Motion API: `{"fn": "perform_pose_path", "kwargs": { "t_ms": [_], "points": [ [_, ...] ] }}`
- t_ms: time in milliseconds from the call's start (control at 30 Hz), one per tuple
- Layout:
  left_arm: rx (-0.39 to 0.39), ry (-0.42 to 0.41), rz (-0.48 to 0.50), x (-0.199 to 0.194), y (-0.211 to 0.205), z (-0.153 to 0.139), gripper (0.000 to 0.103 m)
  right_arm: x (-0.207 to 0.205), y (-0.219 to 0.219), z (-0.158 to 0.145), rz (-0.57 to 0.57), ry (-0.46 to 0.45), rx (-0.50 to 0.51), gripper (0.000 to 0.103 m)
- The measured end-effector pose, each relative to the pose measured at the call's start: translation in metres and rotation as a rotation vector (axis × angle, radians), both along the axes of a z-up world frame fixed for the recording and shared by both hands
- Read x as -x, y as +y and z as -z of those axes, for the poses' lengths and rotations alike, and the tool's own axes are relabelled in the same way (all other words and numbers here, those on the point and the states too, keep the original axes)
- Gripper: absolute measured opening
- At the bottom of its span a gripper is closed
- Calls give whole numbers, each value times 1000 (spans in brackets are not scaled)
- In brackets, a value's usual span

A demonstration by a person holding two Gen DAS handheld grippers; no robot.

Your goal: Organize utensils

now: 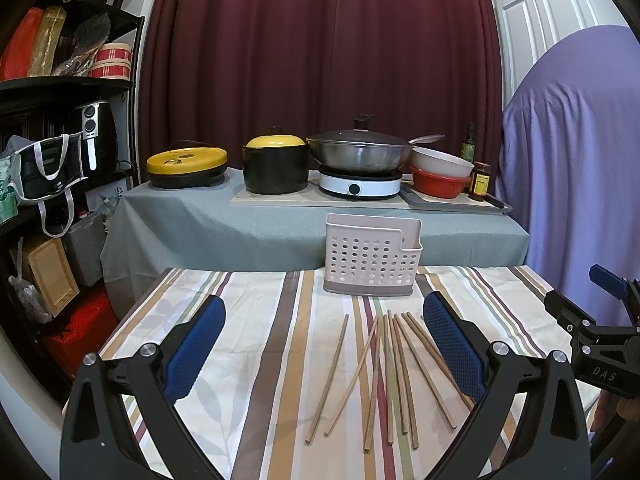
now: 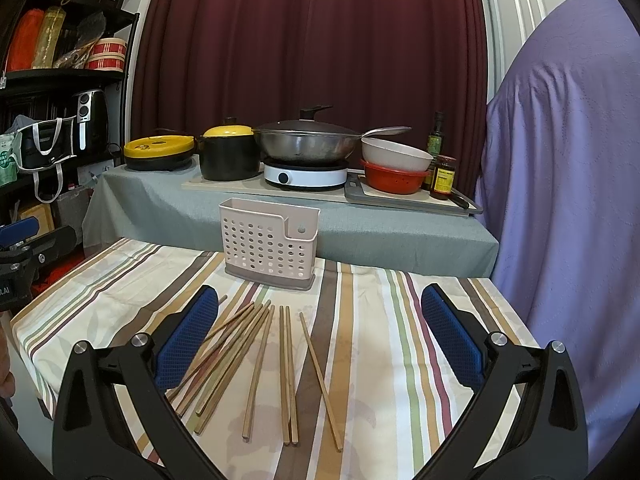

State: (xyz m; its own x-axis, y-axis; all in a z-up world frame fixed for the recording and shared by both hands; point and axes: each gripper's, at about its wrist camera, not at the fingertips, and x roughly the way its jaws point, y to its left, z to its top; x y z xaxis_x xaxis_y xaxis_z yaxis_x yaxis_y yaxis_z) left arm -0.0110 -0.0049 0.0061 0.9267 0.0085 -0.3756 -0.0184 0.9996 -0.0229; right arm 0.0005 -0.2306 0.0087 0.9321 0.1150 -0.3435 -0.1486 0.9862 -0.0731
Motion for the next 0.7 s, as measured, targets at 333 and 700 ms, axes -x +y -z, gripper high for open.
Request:
{"fn": "perform_pose_path", "kwargs": {
  "t_ms": [333, 700],
  "points": [
    [0, 1, 0, 0, 0, 1, 97, 1, 1, 0, 1, -2, 2, 99],
    [-4, 8, 0, -1, -2, 2, 97, 0, 0, 1, 2, 0, 1, 99]
  ]
}}
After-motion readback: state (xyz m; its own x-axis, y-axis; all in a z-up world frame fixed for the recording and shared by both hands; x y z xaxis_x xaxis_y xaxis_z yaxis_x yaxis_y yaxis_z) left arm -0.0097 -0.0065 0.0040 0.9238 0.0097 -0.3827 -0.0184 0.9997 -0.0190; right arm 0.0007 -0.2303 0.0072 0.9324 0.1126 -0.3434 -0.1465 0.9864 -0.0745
